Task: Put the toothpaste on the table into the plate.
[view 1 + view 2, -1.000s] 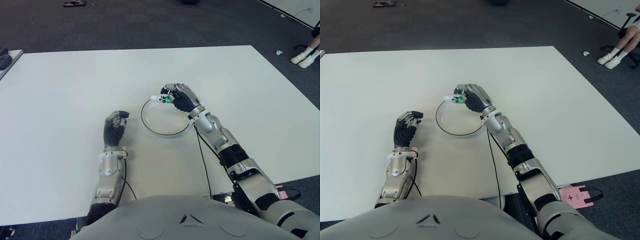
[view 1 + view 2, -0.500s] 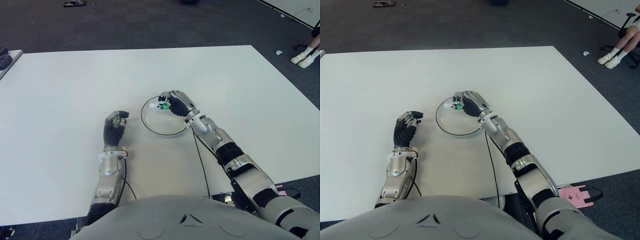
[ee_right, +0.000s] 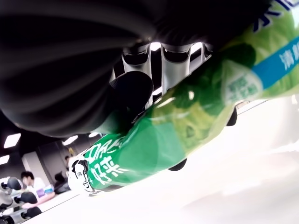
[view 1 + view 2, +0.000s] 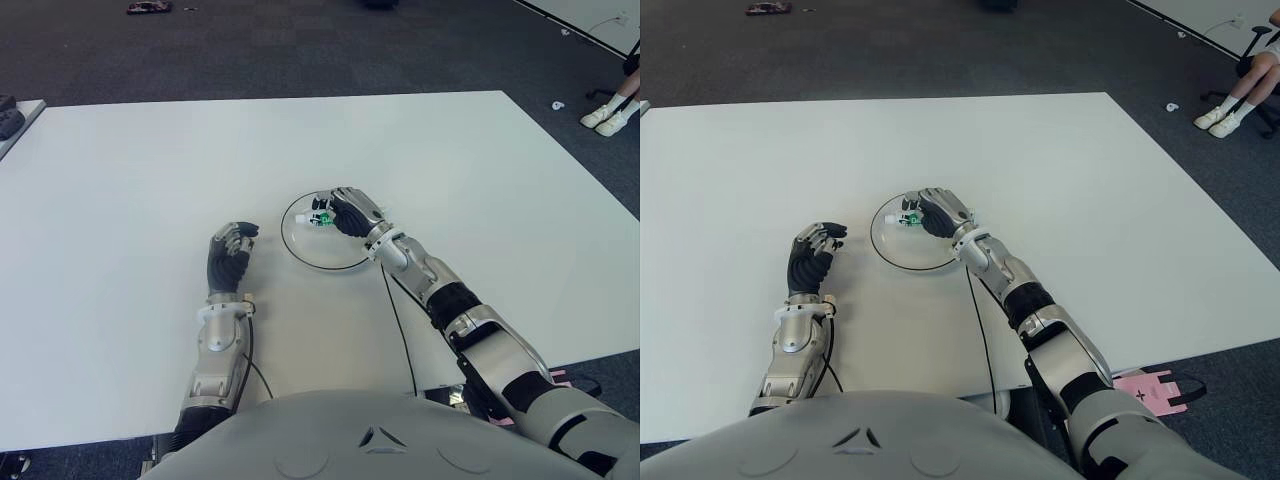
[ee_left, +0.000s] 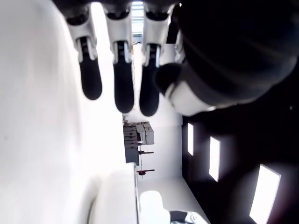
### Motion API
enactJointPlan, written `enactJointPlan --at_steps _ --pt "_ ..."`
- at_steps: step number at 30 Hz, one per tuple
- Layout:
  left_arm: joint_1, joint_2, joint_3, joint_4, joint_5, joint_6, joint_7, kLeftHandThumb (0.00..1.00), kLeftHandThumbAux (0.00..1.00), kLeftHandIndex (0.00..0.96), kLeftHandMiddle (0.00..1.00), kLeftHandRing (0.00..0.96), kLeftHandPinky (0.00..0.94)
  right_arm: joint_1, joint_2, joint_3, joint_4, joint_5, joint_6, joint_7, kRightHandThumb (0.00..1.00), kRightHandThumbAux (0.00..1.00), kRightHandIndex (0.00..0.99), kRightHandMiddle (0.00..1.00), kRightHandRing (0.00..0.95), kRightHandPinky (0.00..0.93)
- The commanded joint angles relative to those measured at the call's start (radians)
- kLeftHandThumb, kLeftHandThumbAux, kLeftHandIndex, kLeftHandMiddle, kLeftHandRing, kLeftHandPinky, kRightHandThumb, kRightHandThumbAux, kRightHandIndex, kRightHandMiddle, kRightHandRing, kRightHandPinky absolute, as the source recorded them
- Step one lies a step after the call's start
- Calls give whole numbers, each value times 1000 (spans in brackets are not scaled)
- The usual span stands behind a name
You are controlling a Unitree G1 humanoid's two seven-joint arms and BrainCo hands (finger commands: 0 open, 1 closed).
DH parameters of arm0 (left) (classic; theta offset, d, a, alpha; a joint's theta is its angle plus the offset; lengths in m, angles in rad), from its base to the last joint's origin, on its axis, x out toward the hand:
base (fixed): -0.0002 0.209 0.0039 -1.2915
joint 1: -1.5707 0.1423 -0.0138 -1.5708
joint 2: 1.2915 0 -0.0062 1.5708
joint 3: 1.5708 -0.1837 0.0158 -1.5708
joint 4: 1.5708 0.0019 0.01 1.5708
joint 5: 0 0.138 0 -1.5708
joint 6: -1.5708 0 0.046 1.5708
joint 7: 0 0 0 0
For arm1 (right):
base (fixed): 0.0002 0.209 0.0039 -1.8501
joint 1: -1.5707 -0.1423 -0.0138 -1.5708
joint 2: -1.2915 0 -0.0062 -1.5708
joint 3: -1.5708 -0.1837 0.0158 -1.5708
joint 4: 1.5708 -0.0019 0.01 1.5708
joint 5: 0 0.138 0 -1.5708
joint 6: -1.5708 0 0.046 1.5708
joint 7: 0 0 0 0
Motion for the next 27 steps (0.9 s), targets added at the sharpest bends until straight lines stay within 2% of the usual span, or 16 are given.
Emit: enactJointPlan --at_steps 1,6,11,14,15,16,19,22,27 --pt "24 -21 -4 33 1 24 7 709 719 418 400 381 376 12 7 36 61 -40 -8 -49 953 658 379 518 558 816" --pt "24 -20 -4 31 2 24 7 709 719 418 402 387 386 1 3 56 95 -65 -22 -110 952 657 381 525 558 745" --pt "20 -17 -4 35 2 21 3 709 720 419 406 393 389 -3 -12 71 103 -91 -36 -166 919 667 378 494 546 620" --pt "18 -16 -3 37 1 21 2 710 720 418 407 392 377 1 -14 73 96 -93 -27 -182 791 692 402 479 531 553" --pt "17 -16 -3 38 1 21 1 710 720 418 406 391 374 0 -14 74 96 -93 -25 -186 657 640 374 451 503 522" --pt "17 -16 -3 37 0 23 1 710 720 418 406 390 372 1 -15 75 94 -94 -22 -187 568 606 355 433 484 502" --pt "15 -15 -2 38 -1 25 1 710 720 418 406 386 368 6 -25 78 75 -91 -16 -171 368 560 194 288 348 393" --pt "14 -15 -1 41 -2 23 0 710 720 418 406 383 366 11 -34 76 54 -84 -15 -148 251 534 96 183 244 302" --pt "11 -14 0 45 -2 21 0 710 720 418 405 379 363 40 -60 61 -17 -62 -13 -100 159 508 22 74 133 204"
